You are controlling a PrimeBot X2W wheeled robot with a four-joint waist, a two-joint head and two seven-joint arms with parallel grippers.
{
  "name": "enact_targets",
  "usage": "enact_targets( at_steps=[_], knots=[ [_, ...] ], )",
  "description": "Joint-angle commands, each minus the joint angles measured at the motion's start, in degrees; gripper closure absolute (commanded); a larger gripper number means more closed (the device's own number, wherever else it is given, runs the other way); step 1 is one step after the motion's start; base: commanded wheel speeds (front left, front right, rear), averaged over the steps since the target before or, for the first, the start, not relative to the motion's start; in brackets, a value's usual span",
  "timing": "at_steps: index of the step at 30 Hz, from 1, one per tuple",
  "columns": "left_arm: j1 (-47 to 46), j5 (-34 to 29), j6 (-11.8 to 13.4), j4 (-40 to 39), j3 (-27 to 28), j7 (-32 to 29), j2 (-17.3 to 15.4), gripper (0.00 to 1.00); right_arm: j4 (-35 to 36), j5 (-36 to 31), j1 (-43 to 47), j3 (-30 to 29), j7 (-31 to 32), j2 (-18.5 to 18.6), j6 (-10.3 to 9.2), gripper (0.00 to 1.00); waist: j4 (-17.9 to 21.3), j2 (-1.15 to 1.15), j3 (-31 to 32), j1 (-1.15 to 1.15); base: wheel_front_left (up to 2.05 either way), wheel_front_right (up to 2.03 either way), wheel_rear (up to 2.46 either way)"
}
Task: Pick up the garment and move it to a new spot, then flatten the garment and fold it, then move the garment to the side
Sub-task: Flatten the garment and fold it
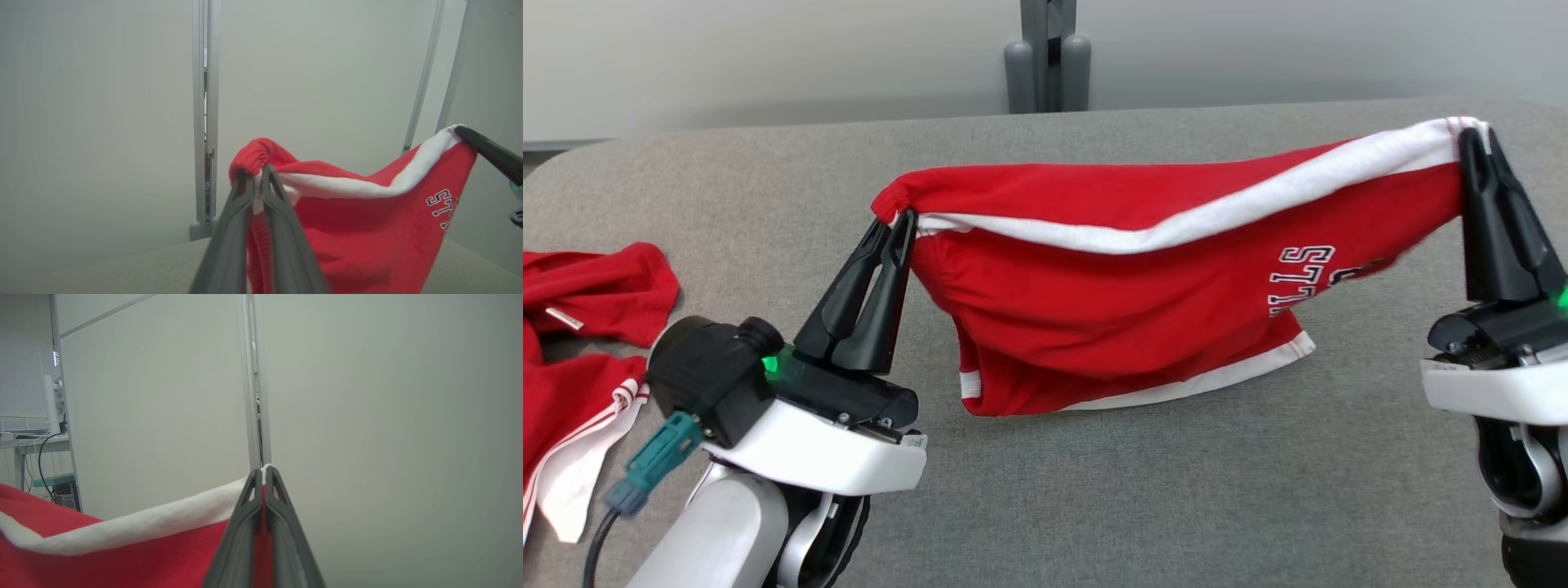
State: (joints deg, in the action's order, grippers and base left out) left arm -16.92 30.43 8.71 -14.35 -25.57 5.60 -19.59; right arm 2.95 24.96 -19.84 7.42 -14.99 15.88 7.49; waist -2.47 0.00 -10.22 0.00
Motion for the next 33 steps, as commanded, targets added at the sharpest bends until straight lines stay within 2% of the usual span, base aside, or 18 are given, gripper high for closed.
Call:
enact_targets(
  at_steps=[1,11,18,22,27,31,33],
  knots=[
    [-0.4,-0.1,0.6,-1.2,0.4,0.3,-0.4,1.00,1.6,-0.7,1.5,-1.1,0.1,-0.7,0.01,1.00,0.8,0.00,1.0,0.00,0.00,0.00,0.00],
    [1.3,-0.9,2.4,-10.7,1.8,0.3,-1.6,1.00,15.4,-5.0,8.8,-7.9,4.1,-6.7,0.01,1.00,2.2,0.00,2.7,0.00,0.00,0.00,0.00],
    [-0.7,-1.7,2.9,-11.6,2.5,0.4,-2.1,1.00,17.2,-5.5,7.0,-8.3,5.0,-7.7,0.01,1.00,2.7,0.00,1.8,0.00,0.00,0.00,0.00],
    [-3.7,-1.8,2.0,-10.3,3.0,0.0,-2.3,1.00,15.1,-5.8,2.4,-7.9,5.0,-6.8,0.01,1.00,3.2,0.00,0.3,0.00,0.00,0.00,0.00],
    [-10.5,-2.9,0.0,-5.6,3.0,-0.6,-2.7,1.00,9.4,-6.5,-6.1,-6.1,3.7,-3.9,0.01,1.00,3.4,0.00,-1.9,0.00,0.00,0.00,0.00],
    [-19.8,-3.2,-2.6,1.5,2.2,-0.3,-1.0,1.00,1.1,-7.7,-16.5,-2.7,2.4,-0.5,0.02,1.00,3.0,0.00,-4.6,0.00,0.00,0.00,0.00],
    [-25.4,-3.2,-4.1,6.3,2.3,0.2,0.0,1.00,-3.7,-6.8,-22.2,-1.2,2.0,0.0,0.00,1.00,2.7,0.00,-6.1,0.00,0.00,0.00,0.00]
  ],
)
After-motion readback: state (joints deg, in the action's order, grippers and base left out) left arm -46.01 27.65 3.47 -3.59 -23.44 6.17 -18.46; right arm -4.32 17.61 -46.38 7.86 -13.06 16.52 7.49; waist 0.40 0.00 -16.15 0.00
